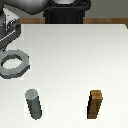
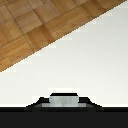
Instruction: Put the loop with the handle onto the peg.
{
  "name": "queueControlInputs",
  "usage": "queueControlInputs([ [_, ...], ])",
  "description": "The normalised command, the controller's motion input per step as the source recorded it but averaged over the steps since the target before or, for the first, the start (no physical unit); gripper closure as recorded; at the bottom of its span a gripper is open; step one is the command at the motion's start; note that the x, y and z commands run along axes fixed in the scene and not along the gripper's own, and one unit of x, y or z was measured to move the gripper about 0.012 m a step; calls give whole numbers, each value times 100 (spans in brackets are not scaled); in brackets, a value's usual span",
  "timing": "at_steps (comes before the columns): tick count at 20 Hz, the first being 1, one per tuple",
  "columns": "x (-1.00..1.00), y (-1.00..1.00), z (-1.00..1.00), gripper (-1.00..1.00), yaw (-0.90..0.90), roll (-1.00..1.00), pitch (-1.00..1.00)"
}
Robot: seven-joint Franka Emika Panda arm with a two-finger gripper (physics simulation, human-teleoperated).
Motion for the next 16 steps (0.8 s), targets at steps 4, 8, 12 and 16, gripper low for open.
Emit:
queueControlInputs([
  [4,0,0,-25,100,0,0,0],
  [8,25,0,0,100,0,0,0],
  [12,75,0,0,100,0,0,0],
  [16,50,4,0,100,0,0,0],
])
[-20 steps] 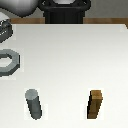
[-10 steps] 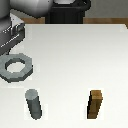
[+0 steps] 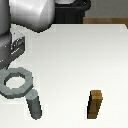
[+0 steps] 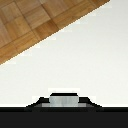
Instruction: Put the loop with the handle onto the peg.
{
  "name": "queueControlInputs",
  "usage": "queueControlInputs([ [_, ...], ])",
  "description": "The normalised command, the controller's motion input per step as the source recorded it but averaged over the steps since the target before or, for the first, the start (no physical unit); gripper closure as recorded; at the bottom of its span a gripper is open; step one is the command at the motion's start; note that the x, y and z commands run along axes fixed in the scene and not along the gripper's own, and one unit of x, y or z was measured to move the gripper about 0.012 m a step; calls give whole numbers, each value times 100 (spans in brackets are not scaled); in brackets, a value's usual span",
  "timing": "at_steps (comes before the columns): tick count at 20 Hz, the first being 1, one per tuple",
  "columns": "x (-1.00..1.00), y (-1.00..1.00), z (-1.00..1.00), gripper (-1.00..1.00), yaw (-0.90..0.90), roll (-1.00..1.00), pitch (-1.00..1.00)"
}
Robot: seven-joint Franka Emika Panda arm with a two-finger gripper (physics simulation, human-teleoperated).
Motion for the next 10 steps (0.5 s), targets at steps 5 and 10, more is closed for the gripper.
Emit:
queueControlInputs([
  [5,0,40,0,100,0,0,0],
  [10,0,20,0,100,0,0,0],
])
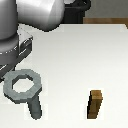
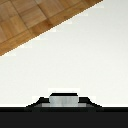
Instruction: Put the loop with the handle onto the peg.
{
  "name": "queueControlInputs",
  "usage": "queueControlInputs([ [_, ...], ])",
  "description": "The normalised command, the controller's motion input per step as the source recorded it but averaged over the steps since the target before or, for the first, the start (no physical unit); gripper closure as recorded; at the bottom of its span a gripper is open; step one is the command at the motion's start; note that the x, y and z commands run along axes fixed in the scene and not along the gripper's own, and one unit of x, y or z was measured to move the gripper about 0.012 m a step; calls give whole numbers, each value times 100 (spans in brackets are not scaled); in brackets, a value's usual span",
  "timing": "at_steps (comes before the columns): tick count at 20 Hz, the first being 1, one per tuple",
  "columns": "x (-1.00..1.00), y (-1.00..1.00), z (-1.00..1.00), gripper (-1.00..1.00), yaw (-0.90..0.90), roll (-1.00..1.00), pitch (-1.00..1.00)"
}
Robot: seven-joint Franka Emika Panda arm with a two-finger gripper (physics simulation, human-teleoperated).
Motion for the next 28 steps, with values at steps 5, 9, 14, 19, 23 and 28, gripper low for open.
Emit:
queueControlInputs([
  [5,0,20,0,100,0,0,0],
  [9,0,25,-25,100,0,0,0],
  [14,0,-20,-20,100,0,0,0],
  [19,0,0,-80,100,0,0,0],
  [23,0,0,-25,100,0,0,0],
  [28,0,0,0,100,0,0,0],
])
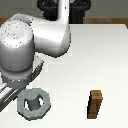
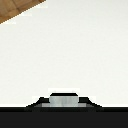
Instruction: Put the loop with the handle onto the peg.
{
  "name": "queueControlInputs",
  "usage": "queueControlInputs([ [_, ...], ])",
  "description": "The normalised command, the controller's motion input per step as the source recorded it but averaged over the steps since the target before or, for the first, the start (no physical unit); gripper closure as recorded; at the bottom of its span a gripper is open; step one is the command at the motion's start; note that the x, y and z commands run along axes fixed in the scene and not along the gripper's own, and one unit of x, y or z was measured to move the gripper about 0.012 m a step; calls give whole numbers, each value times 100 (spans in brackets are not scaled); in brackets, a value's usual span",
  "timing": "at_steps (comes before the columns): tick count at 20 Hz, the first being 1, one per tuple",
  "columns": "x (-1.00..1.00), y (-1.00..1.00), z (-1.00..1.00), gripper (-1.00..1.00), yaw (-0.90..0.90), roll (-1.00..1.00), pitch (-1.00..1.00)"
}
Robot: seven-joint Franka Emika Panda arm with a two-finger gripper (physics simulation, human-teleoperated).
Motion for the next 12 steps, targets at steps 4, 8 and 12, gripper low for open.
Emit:
queueControlInputs([
  [4,0,0,0,100,0,0,0],
  [8,0,0,0,-100,0,0,0],
  [12,0,0,0,-100,0,0,0],
])
